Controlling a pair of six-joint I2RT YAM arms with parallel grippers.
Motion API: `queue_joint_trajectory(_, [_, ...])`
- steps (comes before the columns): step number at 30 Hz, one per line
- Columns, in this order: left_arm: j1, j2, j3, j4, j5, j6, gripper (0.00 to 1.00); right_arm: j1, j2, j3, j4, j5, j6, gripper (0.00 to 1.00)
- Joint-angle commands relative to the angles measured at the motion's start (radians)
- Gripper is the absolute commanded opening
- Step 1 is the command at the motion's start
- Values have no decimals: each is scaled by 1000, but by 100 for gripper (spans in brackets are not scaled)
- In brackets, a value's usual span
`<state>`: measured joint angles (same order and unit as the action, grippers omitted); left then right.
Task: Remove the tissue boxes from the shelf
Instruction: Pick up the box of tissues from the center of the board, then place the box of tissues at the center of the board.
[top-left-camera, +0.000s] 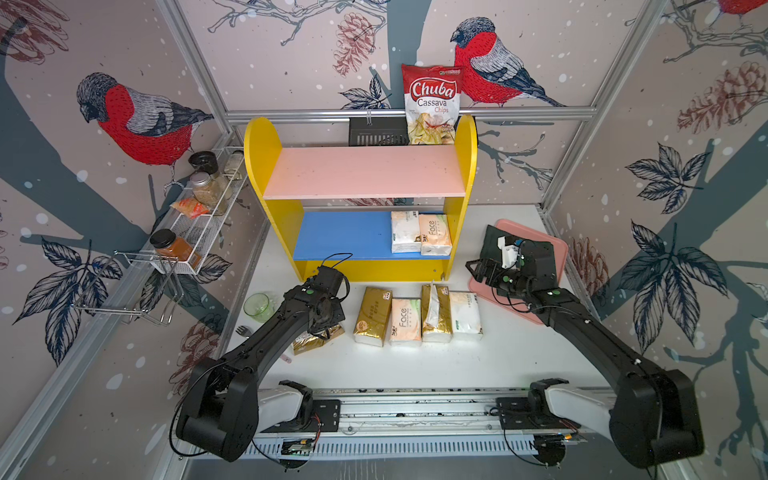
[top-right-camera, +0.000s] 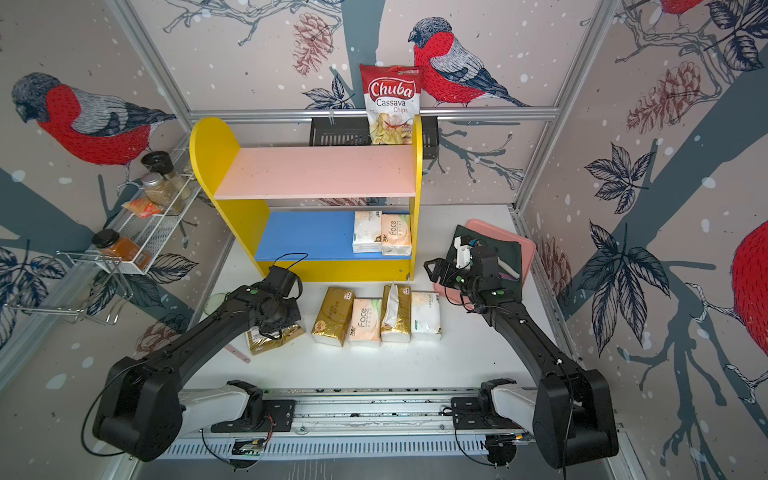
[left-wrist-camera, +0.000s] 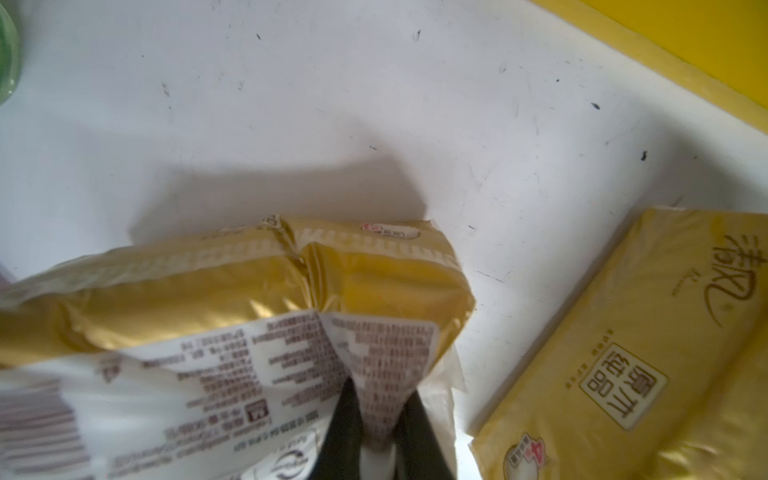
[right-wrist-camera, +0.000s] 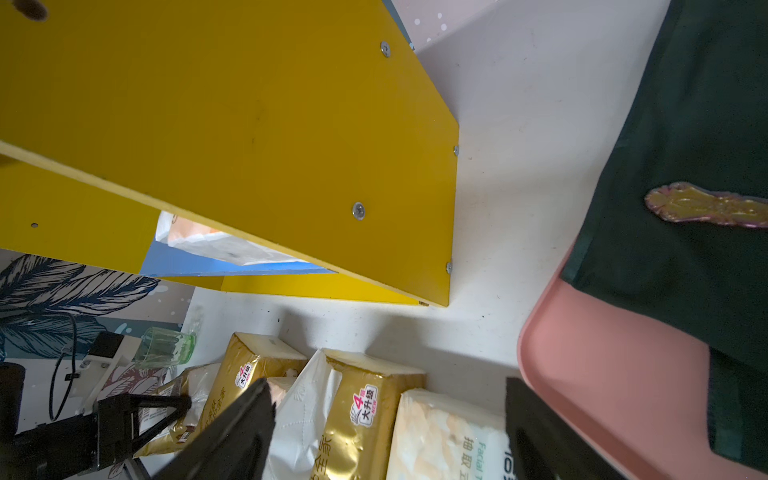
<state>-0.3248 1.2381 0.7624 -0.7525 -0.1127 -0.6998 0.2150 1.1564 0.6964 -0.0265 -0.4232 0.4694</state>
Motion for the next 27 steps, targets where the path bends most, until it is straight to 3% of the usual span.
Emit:
queue_joint_trajectory(1, [2,-25,26,-75,20,5,0,0,-13,5,-4,-8,-14,88])
queue_joint_trajectory(8, [2,-188,217,-209,-7,-4,0,41,-52,14,-16,-32,22,88])
queue_joint_trajectory(13, [2,-302,350,-243,23,-17,0,143,-94,14,13,-52,100,88])
queue_joint_trajectory(22, [1,-422,248,146,384,-84,0,419,-40,26,317,-142,375,87])
queue_joint_trajectory(27, [-1,-450,195,271,450,-129,0,512,45,48,450,-151,452,84])
